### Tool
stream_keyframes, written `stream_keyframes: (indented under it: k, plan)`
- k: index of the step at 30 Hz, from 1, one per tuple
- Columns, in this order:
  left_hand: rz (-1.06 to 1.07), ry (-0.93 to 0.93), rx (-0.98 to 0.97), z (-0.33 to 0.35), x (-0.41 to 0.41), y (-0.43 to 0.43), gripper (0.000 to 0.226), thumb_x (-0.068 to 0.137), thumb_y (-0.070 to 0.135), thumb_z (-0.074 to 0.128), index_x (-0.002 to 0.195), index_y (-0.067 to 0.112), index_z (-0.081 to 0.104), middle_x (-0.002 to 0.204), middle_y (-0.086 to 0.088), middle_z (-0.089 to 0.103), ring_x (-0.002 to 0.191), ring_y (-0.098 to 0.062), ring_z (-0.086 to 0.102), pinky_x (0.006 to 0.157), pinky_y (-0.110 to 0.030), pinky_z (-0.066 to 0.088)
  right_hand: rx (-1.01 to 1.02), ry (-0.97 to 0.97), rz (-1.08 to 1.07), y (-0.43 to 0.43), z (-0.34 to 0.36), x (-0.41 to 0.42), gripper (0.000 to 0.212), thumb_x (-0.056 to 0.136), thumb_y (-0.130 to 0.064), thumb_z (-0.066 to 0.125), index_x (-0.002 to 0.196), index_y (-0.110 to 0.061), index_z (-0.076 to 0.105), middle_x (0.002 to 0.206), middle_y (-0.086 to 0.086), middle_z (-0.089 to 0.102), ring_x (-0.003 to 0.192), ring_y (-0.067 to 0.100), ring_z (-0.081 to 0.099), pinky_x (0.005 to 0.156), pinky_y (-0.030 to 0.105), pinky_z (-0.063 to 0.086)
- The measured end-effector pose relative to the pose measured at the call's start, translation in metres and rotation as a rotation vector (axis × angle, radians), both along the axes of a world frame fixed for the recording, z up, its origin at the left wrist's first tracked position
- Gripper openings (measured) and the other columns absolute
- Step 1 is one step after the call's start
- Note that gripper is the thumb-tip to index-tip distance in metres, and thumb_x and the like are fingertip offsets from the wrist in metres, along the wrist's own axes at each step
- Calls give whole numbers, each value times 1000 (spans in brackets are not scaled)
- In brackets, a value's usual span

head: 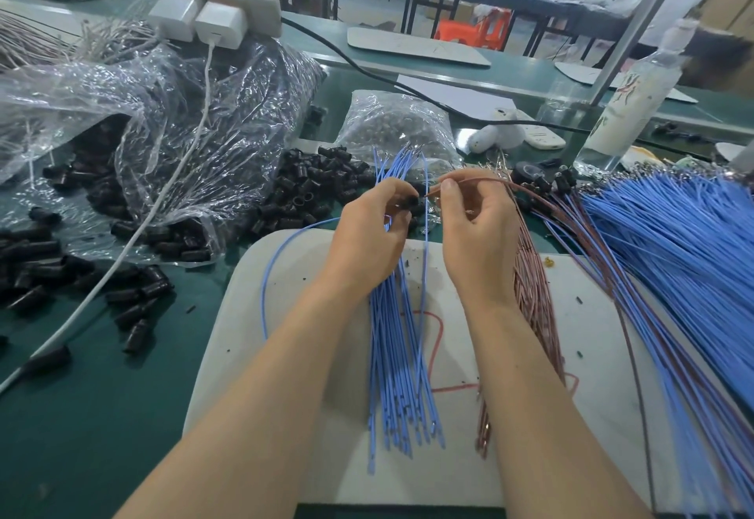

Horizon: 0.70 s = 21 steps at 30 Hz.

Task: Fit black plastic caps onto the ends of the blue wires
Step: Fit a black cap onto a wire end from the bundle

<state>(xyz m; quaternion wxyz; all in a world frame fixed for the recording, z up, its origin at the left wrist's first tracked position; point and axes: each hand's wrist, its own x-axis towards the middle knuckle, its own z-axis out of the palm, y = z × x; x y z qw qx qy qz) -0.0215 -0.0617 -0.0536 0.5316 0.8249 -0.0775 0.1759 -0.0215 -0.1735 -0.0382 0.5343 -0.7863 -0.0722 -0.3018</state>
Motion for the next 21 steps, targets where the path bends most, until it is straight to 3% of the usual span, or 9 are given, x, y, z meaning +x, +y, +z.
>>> stream_keyframes:
  k: [3, 7, 11, 13, 16, 19, 21]
  plan:
    - [0, -13, -12, 0, -1, -1, 29, 87, -3, 52, 95, 23, 59, 86, 17, 61, 86, -3, 60, 80, -5, 44, 129, 79, -11, -1, 0, 3, 28, 86, 1, 43, 83, -25, 54, 75, -6, 66, 76, 9, 63, 78, 28, 51]
    - [14, -71, -16, 0, -1, -1, 26, 87, -3, 53, 100, 18, 61, 93, 8, 64, 91, -8, 61, 86, -15, 47, 149, 286, 8, -2, -5, 8, 34, 85, -1, 37, 68, -22, 56, 59, -9, 57, 60, 7, 57, 75, 39, 51]
    - [47, -98, 1, 0, 0, -1, 22, 88, 2, 55, 103, 17, 63, 94, 9, 64, 89, -8, 60, 84, -17, 46, 312, 397, 85, 1, -7, 10, 27, 88, 0, 34, 71, -15, 48, 64, 0, 51, 57, 12, 55, 65, 35, 52]
    - [60, -96, 7, 0, 0, -2, 23, 89, 4, 55, 107, 16, 63, 97, 8, 65, 89, -8, 59, 84, -19, 46, 341, 474, 139, 3, -7, 10, 21, 86, 3, 38, 75, -14, 45, 66, 1, 48, 58, 14, 48, 57, 29, 45]
    - [48, -97, 30, -1, 1, -2, 25, 90, 6, 55, 111, 16, 65, 103, 5, 66, 90, -10, 59, 84, -20, 46, 305, 508, 208, 4, -7, 8, 15, 83, 0, 43, 80, -14, 47, 68, 1, 48, 60, 13, 42, 58, 31, 35]
    - [43, -109, 88, -2, 1, -2, 28, 90, 5, 56, 114, 16, 65, 105, 2, 63, 90, -11, 57, 83, -23, 46, 235, 470, 249, 5, -8, 6, 7, 87, -15, 56, 88, -18, 50, 73, -5, 54, 64, 6, 51, 63, 27, 42]
    - [47, -127, 88, -2, 0, -2, 34, 86, -1, 55, 115, 14, 66, 104, -1, 62, 92, -13, 57, 84, -25, 47, 101, 424, 205, 5, -10, 5, 18, 86, -30, 65, 91, -21, 50, 65, -11, 51, 61, 5, 49, 62, 27, 43]
